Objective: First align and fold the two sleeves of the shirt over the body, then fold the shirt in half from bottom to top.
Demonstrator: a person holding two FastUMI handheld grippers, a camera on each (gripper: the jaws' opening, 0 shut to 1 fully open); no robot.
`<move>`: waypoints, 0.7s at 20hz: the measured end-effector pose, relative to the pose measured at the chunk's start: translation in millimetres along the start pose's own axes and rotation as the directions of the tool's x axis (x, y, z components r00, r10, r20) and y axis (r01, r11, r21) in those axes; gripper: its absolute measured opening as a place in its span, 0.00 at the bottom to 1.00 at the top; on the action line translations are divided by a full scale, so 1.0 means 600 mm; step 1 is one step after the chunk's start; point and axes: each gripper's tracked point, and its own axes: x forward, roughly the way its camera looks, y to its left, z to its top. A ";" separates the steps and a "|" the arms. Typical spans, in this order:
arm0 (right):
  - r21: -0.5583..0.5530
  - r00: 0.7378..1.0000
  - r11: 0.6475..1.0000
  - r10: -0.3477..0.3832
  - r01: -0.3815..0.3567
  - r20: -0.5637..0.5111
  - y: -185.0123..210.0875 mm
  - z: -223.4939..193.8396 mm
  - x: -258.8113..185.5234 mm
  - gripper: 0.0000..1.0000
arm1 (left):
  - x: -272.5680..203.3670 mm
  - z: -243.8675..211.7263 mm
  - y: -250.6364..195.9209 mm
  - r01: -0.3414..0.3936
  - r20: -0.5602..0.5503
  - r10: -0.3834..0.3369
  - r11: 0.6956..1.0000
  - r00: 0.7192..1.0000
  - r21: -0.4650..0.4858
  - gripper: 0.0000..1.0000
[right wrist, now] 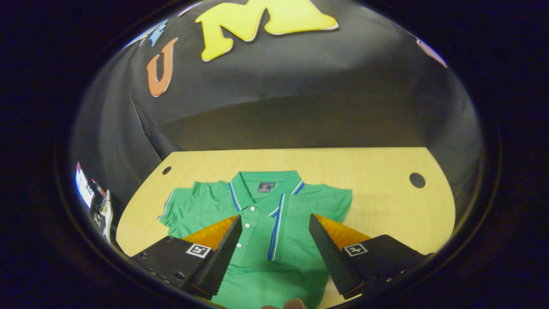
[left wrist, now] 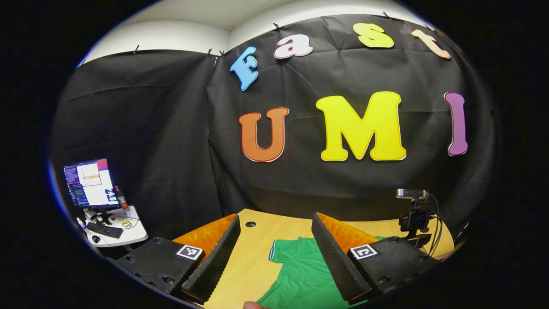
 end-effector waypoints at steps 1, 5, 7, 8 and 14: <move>-0.024 0.999 1.000 0.005 -0.004 0.036 0.003 0.015 -0.028 0.96 | 0.010 -0.005 0.003 0.017 -0.002 -0.017 1.000 1.000 -0.001 1.00; -0.138 0.983 0.990 0.008 0.018 0.183 0.010 0.053 -0.162 0.96 | 0.083 -0.055 0.005 0.127 -0.052 -0.130 0.991 0.990 -0.049 1.00; -0.168 0.974 0.985 -0.007 0.046 0.226 0.013 0.054 -0.227 0.92 | 0.126 -0.094 0.008 0.181 -0.100 -0.186 0.982 0.977 -0.060 1.00; -0.169 0.971 0.984 -0.017 0.058 0.239 0.015 0.054 -0.256 0.96 | 0.147 -0.118 0.012 0.202 -0.126 -0.209 0.977 0.970 -0.063 1.00; -0.111 0.943 0.977 -0.143 0.183 0.301 0.010 0.052 -0.391 0.96 | 0.267 -0.263 0.023 0.291 -0.270 -0.312 0.950 0.911 -0.115 1.00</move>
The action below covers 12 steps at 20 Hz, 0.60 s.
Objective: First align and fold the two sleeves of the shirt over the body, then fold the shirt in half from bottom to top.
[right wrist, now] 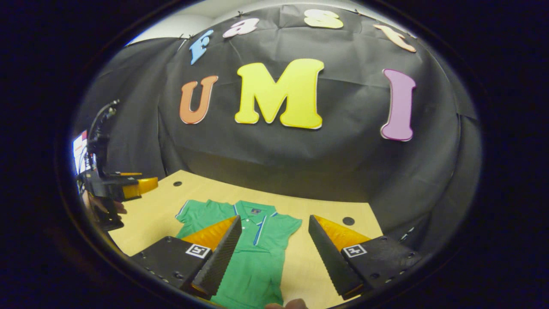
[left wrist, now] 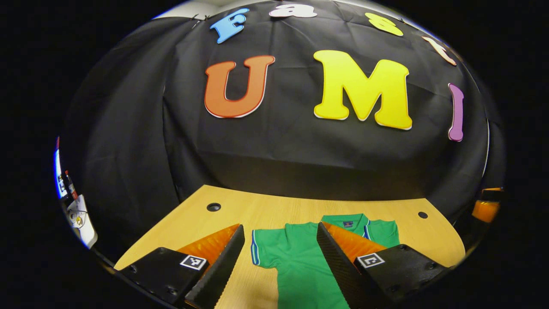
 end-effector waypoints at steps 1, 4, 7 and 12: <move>0.010 1.000 1.000 -0.023 0.023 0.002 -0.005 0.000 -0.017 0.93 | 0.026 -0.021 0.011 0.004 -0.030 -0.004 1.000 1.000 -0.007 1.00; 0.008 0.994 0.994 -0.110 0.111 -0.014 -0.036 -0.023 -0.057 0.95 | 0.094 -0.088 0.046 0.003 -0.126 -0.009 0.999 0.992 -0.046 1.00; 0.031 0.979 0.980 -0.195 0.197 -0.057 -0.060 -0.055 -0.106 0.95 | 0.149 -0.150 0.068 0.012 -0.198 -0.023 0.998 0.980 -0.057 1.00; 0.048 0.959 0.961 -0.265 0.271 -0.099 -0.074 -0.081 -0.145 0.95 | 0.211 -0.222 0.088 0.004 -0.305 -0.028 0.997 0.952 -0.080 1.00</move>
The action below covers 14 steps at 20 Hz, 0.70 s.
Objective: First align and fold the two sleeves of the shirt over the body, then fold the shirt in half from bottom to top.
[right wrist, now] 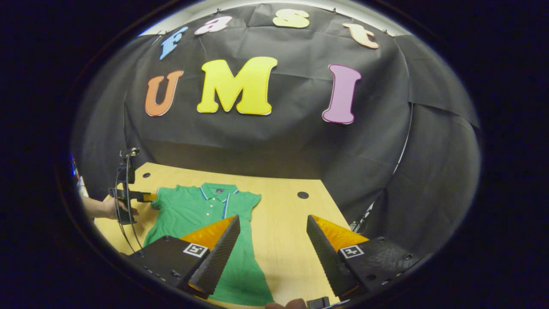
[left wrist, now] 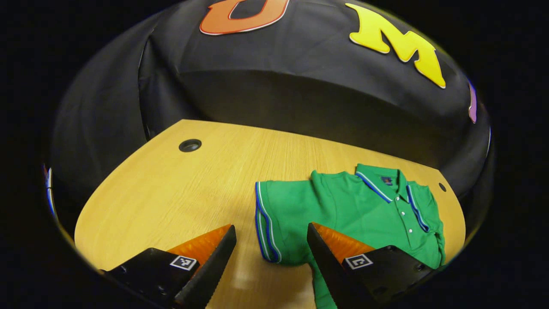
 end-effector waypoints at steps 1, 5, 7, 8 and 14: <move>0.000 1.000 1.000 -0.009 0.009 0.004 -0.002 0.002 -0.004 0.95 | 0.010 -0.001 -0.001 0.004 -0.011 -0.004 1.000 1.000 -0.011 1.00; -0.032 1.000 0.999 -0.026 0.026 0.016 0.002 0.005 -0.011 0.97 | 0.028 -0.009 0.007 -0.024 -0.036 0.025 0.999 0.999 0.024 1.00; -0.055 0.999 0.998 -0.040 0.040 0.013 0.003 0.002 -0.012 0.95 | 0.030 -0.018 0.014 -0.068 -0.074 0.075 0.992 0.994 0.104 1.00; -0.051 0.999 0.998 -0.033 0.034 0.016 0.010 0.004 -0.011 0.95 | 0.035 -0.020 0.008 -0.054 -0.074 0.064 0.990 0.995 0.129 0.99; -0.049 0.999 0.998 -0.026 0.027 0.030 0.013 0.010 -0.011 0.95 | 0.042 -0.012 -0.028 -0.019 -0.077 0.029 0.991 0.997 0.132 0.36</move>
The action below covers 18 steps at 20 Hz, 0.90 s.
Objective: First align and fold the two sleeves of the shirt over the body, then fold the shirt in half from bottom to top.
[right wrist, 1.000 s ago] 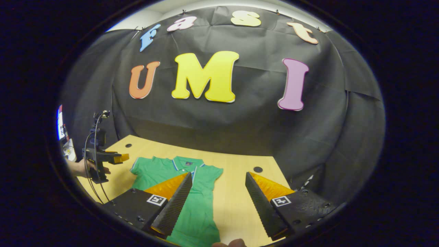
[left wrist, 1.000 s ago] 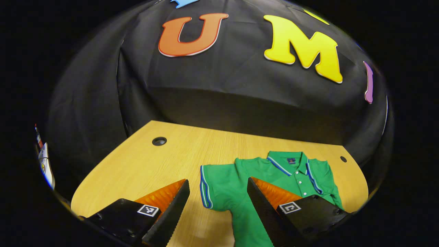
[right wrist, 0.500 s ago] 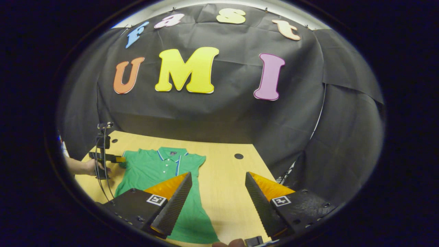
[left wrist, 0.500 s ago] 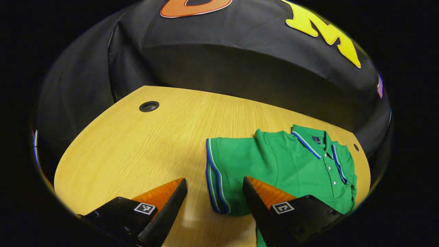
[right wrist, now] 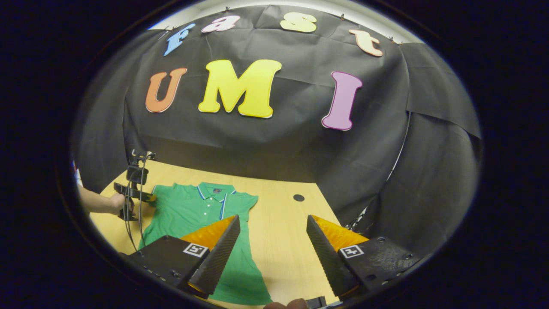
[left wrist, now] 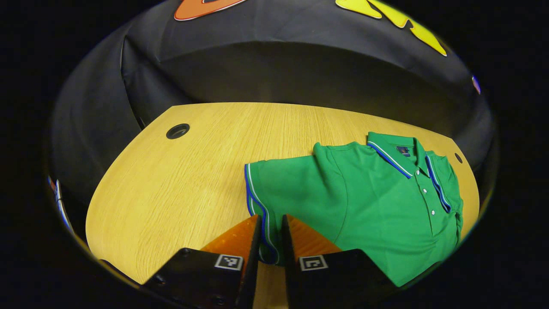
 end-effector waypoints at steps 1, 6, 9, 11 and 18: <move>0.001 1.000 1.000 -0.004 0.004 -0.001 -0.005 -0.003 0.000 0.95 | 0.002 -0.001 -0.004 0.002 -0.005 -0.002 1.000 1.000 -0.004 0.20; 0.011 1.000 1.000 -0.028 0.028 0.006 -0.031 -0.003 -0.003 0.97 | -0.025 0.040 -0.037 0.092 0.039 -0.090 0.994 0.995 -0.056 0.06; 0.031 1.000 0.999 -0.022 0.022 0.002 -0.038 -0.011 -0.001 0.95 | -0.061 0.091 -0.048 0.110 0.103 -0.106 0.993 0.989 -0.041 0.06; 0.048 1.000 0.999 -0.011 0.011 0.000 -0.040 -0.015 0.005 0.95 | -0.079 0.113 -0.066 0.119 0.117 -0.117 0.993 0.986 -0.015 0.06; 0.078 1.000 0.997 -0.001 -0.001 0.021 -0.069 -0.009 0.014 0.97 | -0.108 0.133 -0.167 0.101 0.070 -0.106 0.992 0.992 0.073 0.06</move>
